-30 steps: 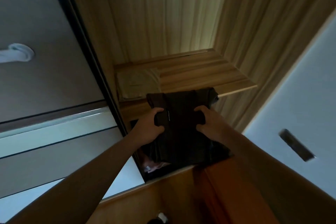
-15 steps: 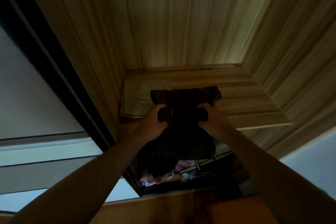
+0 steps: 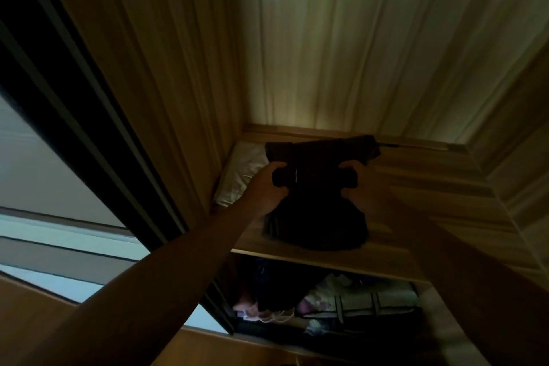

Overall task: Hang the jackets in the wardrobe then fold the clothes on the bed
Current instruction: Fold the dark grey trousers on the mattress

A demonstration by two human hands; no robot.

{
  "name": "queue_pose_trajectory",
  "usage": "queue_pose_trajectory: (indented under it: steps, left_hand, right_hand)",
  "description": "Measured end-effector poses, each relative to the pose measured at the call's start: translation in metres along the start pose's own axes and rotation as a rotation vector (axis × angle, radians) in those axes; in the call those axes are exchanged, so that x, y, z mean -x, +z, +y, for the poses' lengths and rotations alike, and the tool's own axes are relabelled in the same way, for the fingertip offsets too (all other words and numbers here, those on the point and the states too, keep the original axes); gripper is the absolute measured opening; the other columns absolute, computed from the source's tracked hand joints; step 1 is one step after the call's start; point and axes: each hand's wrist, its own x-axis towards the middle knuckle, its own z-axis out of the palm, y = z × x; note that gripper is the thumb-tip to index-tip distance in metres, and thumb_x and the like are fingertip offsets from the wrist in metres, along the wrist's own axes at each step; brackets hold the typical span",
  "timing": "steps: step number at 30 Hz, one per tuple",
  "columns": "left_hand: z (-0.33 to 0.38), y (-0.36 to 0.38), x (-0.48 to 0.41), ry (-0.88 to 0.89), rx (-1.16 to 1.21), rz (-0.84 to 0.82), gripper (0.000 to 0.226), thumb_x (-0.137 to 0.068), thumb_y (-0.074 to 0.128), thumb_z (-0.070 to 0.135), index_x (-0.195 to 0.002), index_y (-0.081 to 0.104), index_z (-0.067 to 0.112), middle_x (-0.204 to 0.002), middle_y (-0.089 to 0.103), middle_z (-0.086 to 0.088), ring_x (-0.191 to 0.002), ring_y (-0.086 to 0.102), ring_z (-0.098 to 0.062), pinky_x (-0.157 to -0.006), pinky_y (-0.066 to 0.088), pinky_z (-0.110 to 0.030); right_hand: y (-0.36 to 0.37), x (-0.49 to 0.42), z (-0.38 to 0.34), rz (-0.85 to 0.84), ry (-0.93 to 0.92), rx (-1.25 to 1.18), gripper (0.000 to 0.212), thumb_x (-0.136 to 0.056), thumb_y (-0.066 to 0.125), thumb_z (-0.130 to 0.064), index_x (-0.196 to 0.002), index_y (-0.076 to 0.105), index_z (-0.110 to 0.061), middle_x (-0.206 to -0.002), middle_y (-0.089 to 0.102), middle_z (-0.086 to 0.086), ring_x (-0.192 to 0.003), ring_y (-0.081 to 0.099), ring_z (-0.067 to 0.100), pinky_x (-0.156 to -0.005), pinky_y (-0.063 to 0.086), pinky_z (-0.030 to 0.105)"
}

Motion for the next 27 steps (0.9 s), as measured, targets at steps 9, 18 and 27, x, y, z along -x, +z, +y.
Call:
queue_pose_trajectory:
  steps: [9, 18, 27]
  left_hand:
    - [-0.008, -0.06, -0.062, -0.083, -0.055, 0.186, 0.059, -0.088, 0.065, -0.002, -0.141, 0.053, 0.02, -0.137, 0.056, -0.013, -0.113, 0.062, -0.029, -0.076, 0.056, -0.033]
    - [-0.073, -0.066, -0.077, -0.295, -0.69, -0.056, 0.057, -0.095, 0.06, 0.021, -0.147, 0.042, 0.009, -0.161, 0.021, -0.015, -0.146, 0.029, -0.034, -0.116, 0.032, -0.045]
    - [-0.087, -0.056, -0.076, -0.235, -0.721, 0.047, 0.051, -0.093, 0.057, 0.005, -0.142, 0.046, 0.012, -0.158, 0.019, -0.017, -0.137, 0.039, -0.038, -0.112, 0.036, -0.045]
  right_hand:
    - [0.038, -0.081, -0.033, 0.003, -0.082, -0.174, 0.067, -0.085, 0.07, -0.001, -0.143, 0.048, -0.023, -0.142, 0.044, 0.005, -0.123, 0.048, 0.022, -0.086, 0.043, 0.026]
    - [0.119, -0.1, -0.007, -0.326, 0.108, 0.098, 0.067, -0.092, 0.07, -0.022, -0.151, 0.039, -0.023, -0.154, 0.036, 0.016, -0.138, 0.041, 0.034, -0.105, 0.04, 0.038]
    - [0.13, -0.106, -0.025, -0.249, 0.111, 0.115, 0.062, -0.093, 0.066, -0.026, -0.149, 0.04, -0.025, -0.149, 0.026, 0.014, -0.125, 0.05, 0.036, -0.095, 0.047, 0.037]
